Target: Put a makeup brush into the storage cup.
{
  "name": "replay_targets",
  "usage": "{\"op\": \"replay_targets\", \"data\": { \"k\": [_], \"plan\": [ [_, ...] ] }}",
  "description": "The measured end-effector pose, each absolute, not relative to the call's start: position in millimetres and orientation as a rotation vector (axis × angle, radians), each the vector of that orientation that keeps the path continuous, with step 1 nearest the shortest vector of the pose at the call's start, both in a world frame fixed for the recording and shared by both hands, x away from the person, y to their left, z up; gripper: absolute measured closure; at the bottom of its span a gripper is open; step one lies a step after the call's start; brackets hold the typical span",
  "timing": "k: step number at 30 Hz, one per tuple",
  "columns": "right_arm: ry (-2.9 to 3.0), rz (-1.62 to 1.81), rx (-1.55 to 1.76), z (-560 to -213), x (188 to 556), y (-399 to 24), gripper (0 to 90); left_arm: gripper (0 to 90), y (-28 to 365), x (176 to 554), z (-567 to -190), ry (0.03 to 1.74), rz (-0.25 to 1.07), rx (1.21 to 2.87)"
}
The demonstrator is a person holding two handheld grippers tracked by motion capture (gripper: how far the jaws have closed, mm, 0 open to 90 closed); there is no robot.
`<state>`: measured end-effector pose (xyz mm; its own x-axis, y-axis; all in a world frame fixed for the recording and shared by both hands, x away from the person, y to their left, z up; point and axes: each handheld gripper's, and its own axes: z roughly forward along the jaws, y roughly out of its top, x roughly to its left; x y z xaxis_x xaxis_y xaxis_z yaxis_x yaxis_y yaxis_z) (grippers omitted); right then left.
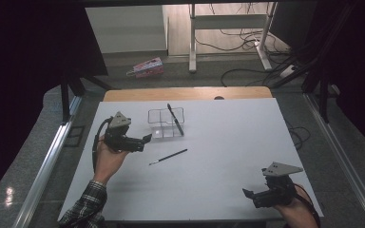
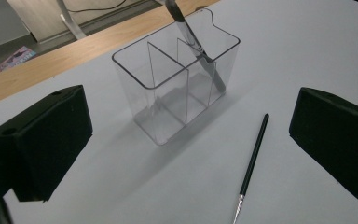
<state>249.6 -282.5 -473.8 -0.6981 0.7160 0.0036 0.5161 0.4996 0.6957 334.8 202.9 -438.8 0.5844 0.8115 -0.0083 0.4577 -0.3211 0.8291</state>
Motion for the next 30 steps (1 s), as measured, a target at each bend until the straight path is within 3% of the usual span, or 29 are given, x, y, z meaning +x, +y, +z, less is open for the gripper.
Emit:
{"op": "replay_targets", "data": {
  "k": [30],
  "plan": [
    [2.439,1.056,1.031,-473,251,-284,0.0,0.0,217,292,-448,1.066,0.512,1.956]
  ]
}}
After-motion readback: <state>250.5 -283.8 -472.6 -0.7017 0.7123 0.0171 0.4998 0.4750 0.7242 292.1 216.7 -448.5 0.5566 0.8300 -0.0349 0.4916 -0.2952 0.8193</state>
